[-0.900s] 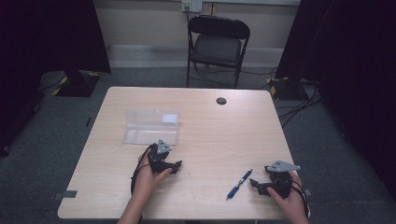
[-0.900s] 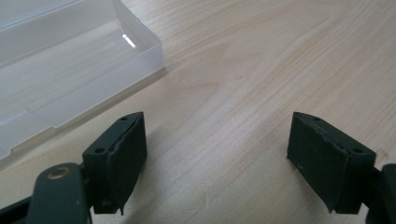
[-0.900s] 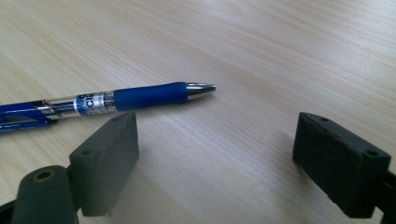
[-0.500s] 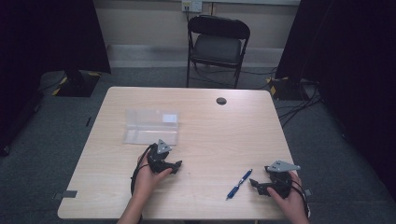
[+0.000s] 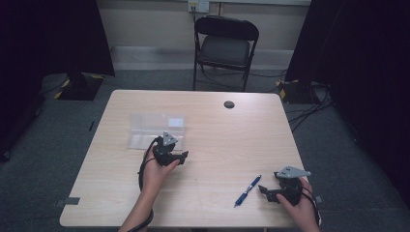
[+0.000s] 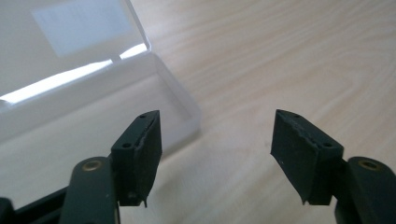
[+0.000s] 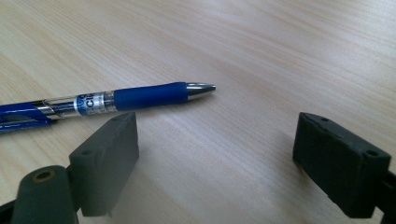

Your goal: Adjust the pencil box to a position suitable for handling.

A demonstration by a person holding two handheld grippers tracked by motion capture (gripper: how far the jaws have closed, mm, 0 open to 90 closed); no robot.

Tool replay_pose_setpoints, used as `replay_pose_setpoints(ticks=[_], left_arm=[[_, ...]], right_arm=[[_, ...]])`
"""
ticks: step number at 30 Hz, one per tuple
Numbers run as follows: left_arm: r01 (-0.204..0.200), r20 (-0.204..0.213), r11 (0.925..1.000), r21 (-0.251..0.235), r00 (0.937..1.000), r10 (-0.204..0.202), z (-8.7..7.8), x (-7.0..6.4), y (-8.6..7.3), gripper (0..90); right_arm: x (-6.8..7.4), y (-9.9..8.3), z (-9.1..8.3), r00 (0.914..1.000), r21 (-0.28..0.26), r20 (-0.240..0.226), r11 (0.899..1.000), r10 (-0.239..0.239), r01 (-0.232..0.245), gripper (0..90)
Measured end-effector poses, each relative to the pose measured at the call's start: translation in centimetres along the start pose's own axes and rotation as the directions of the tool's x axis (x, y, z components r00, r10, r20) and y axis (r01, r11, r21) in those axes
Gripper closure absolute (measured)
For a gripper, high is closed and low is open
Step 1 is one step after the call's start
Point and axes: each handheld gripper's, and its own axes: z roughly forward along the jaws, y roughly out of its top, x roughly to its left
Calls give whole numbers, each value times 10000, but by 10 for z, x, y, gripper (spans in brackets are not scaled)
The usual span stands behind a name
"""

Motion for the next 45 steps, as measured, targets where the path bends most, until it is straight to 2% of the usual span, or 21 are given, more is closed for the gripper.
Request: replay_pose_setpoints(ticks=[1,3,4,5,11,12,13,16,18,20,21,22,24,27,30,34,35,36,41,43,45], left_arm=[[118,-61,9999,-77,9999,-119,2,0,2,356],[-2,-133,10000,-21,9999,2,6,3,5,369],[221,-227,9997,-56,9995,-222,9,2,6,380],[-21,-295,9999,148,9996,25,10,4,7,385],[594,-373,9982,37,9975,-592,25,6,11,430],[594,-373,9982,37,9975,-592,25,6,11,450],[247,-431,9986,468,9988,-227,28,8,12,465],[298,-494,9986,431,9984,-277,32,7,12,500],[155,-494,9978,640,9987,-123,34,8,11,539],[320,-479,9961,821,9985,-281,37,8,9,584],[190,-504,9949,987,9986,-141,37,9,8,597],[301,-411,9949,961,9988,-263,37,9,8,638],[453,-345,9960,775,9985,-427,38,9,7,644],[237,-341,9959,870,9992,-208,37,8,7,692],[357,-294,9955,877,9990,-333,37,6,8,708],[187,-345,9954,939,9993,-155,37,5,9,729],[94,-171,9941,1081,9998,-76,36,4,9,733],[208,-214,9945,1025,9996,-187,36,1,9,738],[-218,-94,9926,1196,9997,231,32,-1,8,744],[188,61,9943,1053,9998,-195,31,-5,6,743],[92,128,9938,1108,9999,-107,27,-6,3,738]], right_arm=[[0,0,0,10000,4,-7,10000,7,-7,135],[0,0,0,10000,0,-1,10000,2,-2,135],[0,0,0,10000,0,-2,10000,3,-3,135],[0,0,0,10000,-3,-19,10000,3,-3,135],[0,0,0,10000,0,1,10000,0,0,135],[0,0,0,10000,0,1,10000,0,0,135],[0,0,0,10000,0,-1,10000,-4,4,135],[0,0,0,10000,-2,1,10000,2,-2,135],[0,0,0,10000,0,-2,10000,-6,6,135],[0,0,0,10000,-2,-3,10000,-3,3,135],[0,0,0,10000,6,-7,10000,3,-3,135],[0,0,0,10000,-2,-3,10000,-5,5,135],[0,0,0,10000,1,-20,10000,-15,15,135],[1,0,0,10000,1,-26,10000,-27,27,135],[1,0,0,10000,2,-28,10000,-27,27,135],[1,0,0,10000,1,-26,10000,-26,26,135],[1,0,0,10000,2,-27,10000,-25,25,135],[1,0,0,10000,1,-26,10000,-25,25,135],[1,0,0,10000,1,-26,10000,-27,27,135],[1,0,0,10000,2,-26,10000,-25,25,135],[1,0,0,10000,1,-28,10000,-25,25,135]])
